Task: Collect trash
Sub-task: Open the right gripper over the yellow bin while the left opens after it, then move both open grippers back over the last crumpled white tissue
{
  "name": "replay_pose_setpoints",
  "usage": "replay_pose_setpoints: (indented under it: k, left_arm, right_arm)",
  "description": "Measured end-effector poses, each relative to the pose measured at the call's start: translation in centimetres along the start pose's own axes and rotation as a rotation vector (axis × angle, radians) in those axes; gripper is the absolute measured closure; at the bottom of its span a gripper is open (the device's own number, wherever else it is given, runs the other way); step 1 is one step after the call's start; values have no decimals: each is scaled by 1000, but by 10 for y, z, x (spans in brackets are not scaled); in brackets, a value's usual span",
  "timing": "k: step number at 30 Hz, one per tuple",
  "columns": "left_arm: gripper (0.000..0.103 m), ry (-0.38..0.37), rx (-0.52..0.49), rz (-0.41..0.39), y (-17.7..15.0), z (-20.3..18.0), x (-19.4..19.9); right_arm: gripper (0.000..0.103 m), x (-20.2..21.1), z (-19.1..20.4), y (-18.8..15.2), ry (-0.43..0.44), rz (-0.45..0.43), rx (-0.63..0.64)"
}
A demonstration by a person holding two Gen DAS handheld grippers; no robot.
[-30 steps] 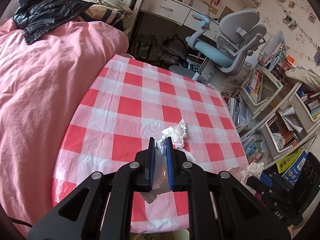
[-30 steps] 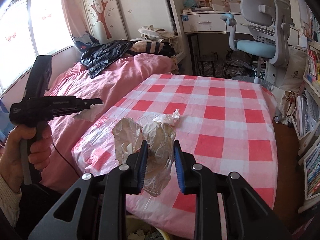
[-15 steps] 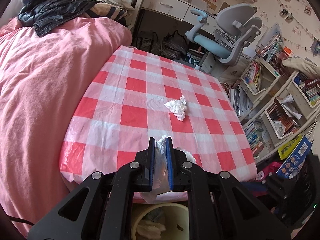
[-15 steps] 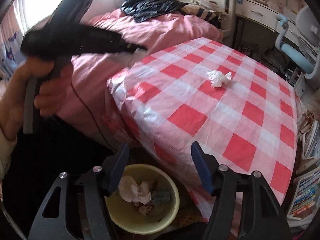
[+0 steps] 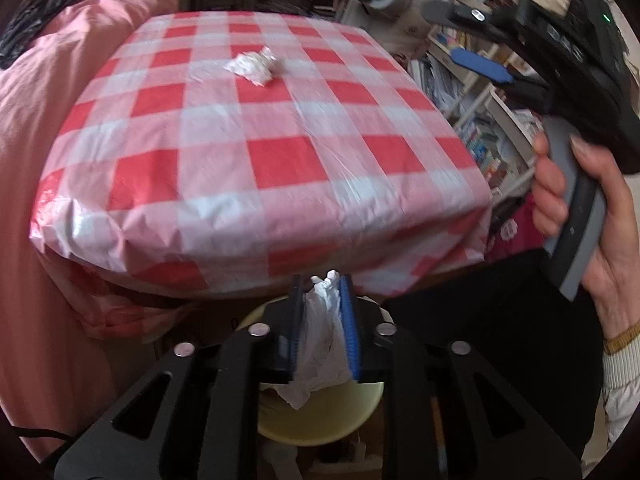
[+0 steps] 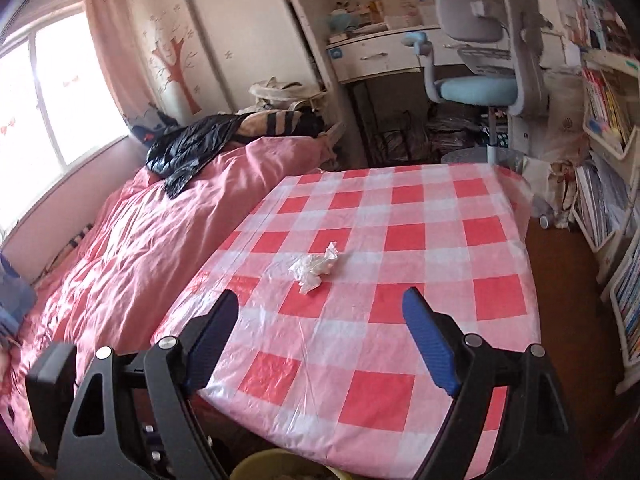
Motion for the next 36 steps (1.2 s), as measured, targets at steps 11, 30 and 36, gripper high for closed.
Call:
replay_pose_setpoints:
  k: [11,30,36]
  left_arm:
    - [24,219,-44,-184,45,9,33]
    - [7,370,318,-408,146,120,82]
    - [7,380,288,-394,145,114,76]
  right_arm:
    - [21,-2,-23,7,-7,-11,-92]
    - [21,-36,1,9,-50,36,40]
    - [21,-40,-3,7,-79,59,52]
Point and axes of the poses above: each gripper's, at about its wrist camera, not at the fingertips, and x roughly against the way its jaws point, z to its left, y to its top, the point moved 6 cm from there along -x, roughly the way its jaws point, and after that the axes turned 3 degrees about -y, right-handed, at the moved point
